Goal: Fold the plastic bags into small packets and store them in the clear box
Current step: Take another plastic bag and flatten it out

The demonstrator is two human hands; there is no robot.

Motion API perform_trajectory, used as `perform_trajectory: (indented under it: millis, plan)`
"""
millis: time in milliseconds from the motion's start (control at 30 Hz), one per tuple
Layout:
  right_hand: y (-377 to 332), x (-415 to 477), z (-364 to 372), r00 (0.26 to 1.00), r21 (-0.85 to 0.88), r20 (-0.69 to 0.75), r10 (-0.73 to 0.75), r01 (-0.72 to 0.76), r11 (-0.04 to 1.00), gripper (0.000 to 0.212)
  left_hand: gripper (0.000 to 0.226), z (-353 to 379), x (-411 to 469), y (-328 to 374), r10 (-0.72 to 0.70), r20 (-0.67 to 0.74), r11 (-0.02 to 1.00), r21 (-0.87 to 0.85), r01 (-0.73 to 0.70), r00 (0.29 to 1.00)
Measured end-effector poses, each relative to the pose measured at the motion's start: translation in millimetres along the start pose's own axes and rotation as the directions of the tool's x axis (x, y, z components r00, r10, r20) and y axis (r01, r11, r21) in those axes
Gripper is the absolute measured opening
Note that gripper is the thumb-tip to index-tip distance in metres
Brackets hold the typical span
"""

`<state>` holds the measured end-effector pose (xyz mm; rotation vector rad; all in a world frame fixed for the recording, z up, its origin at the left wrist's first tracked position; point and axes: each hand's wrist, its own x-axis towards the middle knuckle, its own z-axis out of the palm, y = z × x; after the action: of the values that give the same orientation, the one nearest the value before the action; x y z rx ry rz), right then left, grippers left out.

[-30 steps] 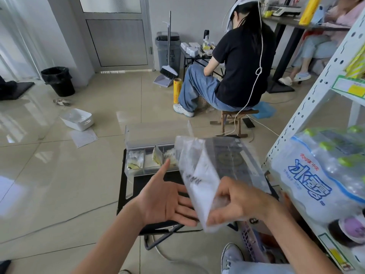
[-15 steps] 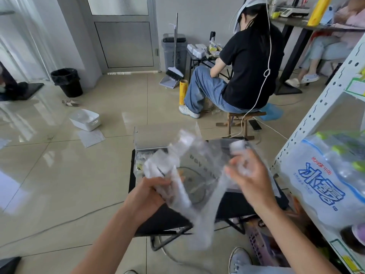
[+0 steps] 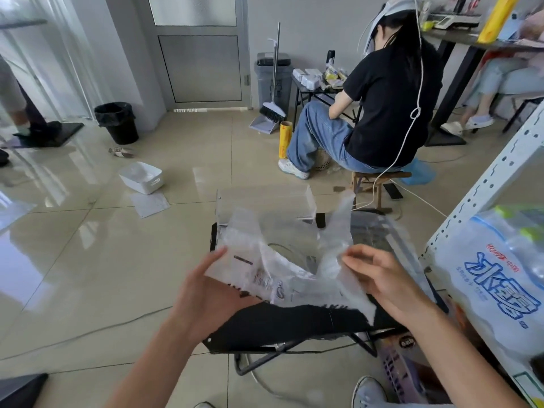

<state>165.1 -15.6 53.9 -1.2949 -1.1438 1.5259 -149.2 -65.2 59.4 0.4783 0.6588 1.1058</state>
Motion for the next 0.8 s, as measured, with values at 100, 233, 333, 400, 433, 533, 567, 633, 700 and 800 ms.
perform_trajectory:
  millis: [100, 233, 333, 400, 433, 533, 567, 633, 700, 800]
  plan:
    - [-4.3, 3.3, -11.5, 0.995, 0.037, 0.098, 0.003, -0.007, 0.999, 0.012, 0.053, -9.6, -1.8, 15.2, -0.028, -0.127, 0.989, 0.137, 0.046, 0.992]
    - [3.2, 9.1, -19.9, 0.982, -0.025, 0.166, 0.092, -0.089, 0.996, 0.008, 0.048, -20.9, 5.1, 11.7, -0.15, -0.253, 0.941, 0.259, 0.216, 0.956]
    - [7.9, 13.0, -12.4, 0.981, -0.068, 0.127, 0.148, -0.14, 0.988, 0.016, 0.025, -32.1, 8.6, 1.2, -0.176, -0.29, 0.889, 0.362, 0.279, 0.941]
    - [14.8, 17.4, -8.8, 0.978, -0.12, 0.027, 0.206, -0.202, 0.972, 0.018, 0.009, -36.2, 9.9, -5.3, -0.185, -0.357, 0.858, 0.395, 0.328, 0.916]
    - [13.7, 17.8, -5.8, 0.972, -0.135, -0.001, 0.235, -0.233, 0.963, 0.017, 0.002, -33.0, 9.3, -6.4, -0.171, -0.383, 0.833, 0.436, 0.341, 0.908]
    - [7.6, 15.3, -3.2, 0.965, -0.101, 0.037, 0.259, -0.254, 0.962, 0.014, 0.041, -28.9, 15.8, -8.0, -0.159, -0.295, 0.838, 0.465, 0.287, 0.942]
    - [5.3, 13.7, -1.9, 0.961, -0.09, 0.017, 0.275, -0.272, 0.958, 0.015, 0.045, -23.6, 12.6, -5.7, -0.148, -0.291, 0.833, 0.478, 0.278, 0.945]
    - [8.7, 16.8, -3.0, 0.946, -0.155, -0.007, 0.323, -0.321, 0.934, 0.028, 0.029, -26.3, 12.9, -3.3, -0.16, -0.273, 0.838, 0.47, 0.277, 0.949]
    - [20.0, 20.8, -1.0, 0.939, -0.254, 0.04, 0.343, -0.322, 0.912, 0.058, 0.033, -27.8, 13.1, -3.3, -0.217, -0.259, 0.842, 0.438, 0.315, 0.941]
    - [31.7, 26.0, 1.8, 0.951, -0.25, 0.077, 0.298, -0.271, 0.93, 0.02, 0.031, -26.4, 11.0, -7.4, -0.276, -0.277, 0.815, 0.44, 0.377, 0.92]
